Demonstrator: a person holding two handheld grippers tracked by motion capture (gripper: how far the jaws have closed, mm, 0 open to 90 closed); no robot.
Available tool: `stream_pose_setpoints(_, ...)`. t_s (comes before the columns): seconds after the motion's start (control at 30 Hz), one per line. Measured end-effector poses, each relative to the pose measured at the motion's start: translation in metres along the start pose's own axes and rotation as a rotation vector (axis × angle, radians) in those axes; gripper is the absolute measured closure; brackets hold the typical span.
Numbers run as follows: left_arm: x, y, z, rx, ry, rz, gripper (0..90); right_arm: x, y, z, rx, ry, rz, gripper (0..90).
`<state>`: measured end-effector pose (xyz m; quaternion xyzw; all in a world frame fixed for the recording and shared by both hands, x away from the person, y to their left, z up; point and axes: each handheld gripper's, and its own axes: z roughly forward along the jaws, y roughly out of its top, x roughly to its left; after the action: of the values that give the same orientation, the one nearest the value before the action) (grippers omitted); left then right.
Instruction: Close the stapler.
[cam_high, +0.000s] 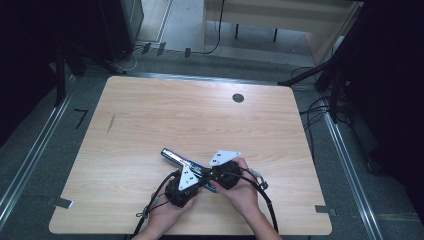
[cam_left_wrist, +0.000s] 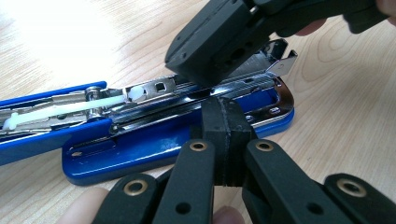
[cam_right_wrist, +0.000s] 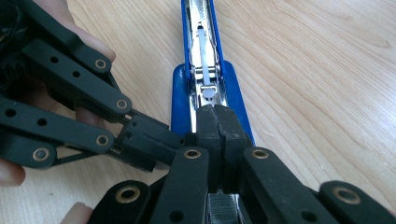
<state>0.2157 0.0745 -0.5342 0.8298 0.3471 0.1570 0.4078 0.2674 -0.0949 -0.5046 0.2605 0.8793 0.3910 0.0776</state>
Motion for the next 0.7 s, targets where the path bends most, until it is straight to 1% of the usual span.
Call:
stream_pose_setpoints(0.2,0.000,0.000,0.000,0.000,0.001,-0.002,90.0,-0.002,-0.004,-0.005,0.014,-0.005,0.001,90.0)
stream_pose_setpoints(0.33,0.000,0.000,0.000,0.001,0.001,-0.002,90.0,-0.003,-0.006,-0.008,0.009,0.001,0.006,90.0)
stream_pose_setpoints(0.47,0.000,0.000,0.000,0.000,-0.002,-0.001,90.0,-0.002,-0.005,-0.008,0.011,-0.003,0.004,90.0)
stream_pose_setpoints(0.57,0.000,-0.001,-0.002,0.000,0.012,0.007,90.0,-0.002,-0.005,-0.010,0.004,-0.006,0.009,90.0)
stream_pose_setpoints(0.67,0.003,-0.002,-0.003,-0.002,0.012,-0.015,90.0,-0.001,-0.003,-0.012,-0.014,-0.006,0.009,90.0)
stream_pose_setpoints(0.7,0.004,-0.002,-0.004,-0.009,0.016,-0.022,90.0,-0.001,-0.002,-0.013,-0.019,-0.008,0.003,90.0)
